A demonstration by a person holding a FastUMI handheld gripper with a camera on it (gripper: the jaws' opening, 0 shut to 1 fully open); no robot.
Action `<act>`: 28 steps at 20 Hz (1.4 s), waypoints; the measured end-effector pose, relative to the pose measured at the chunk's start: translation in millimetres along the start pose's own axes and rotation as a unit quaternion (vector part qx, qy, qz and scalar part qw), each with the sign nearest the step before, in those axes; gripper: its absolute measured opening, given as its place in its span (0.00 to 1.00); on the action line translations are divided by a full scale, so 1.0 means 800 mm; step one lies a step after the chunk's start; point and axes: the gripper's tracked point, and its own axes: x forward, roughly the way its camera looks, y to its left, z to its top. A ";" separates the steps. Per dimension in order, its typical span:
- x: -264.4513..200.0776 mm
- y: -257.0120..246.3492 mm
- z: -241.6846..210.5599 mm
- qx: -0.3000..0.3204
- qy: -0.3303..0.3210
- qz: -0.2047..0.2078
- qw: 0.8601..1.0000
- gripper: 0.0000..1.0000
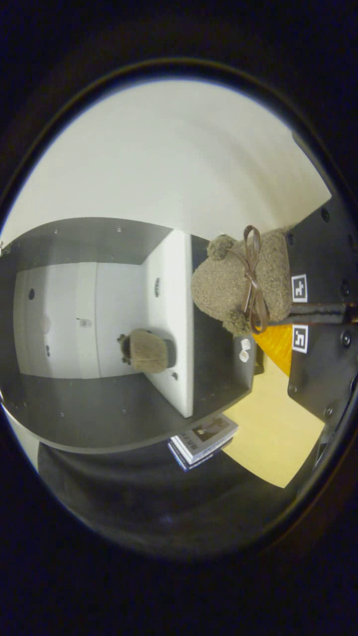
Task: Open the shoe cabinet door, grab the shoes and put them into the shoe cabinet, then close the shoe cabinet door.
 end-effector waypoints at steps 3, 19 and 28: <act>0.033 -0.003 0.059 -0.005 -0.020 -0.004 1.000 0.02; 0.305 -0.017 0.178 0.021 0.028 -0.031 0.999 0.03; 0.346 -0.018 0.186 0.031 0.046 -0.027 0.998 0.02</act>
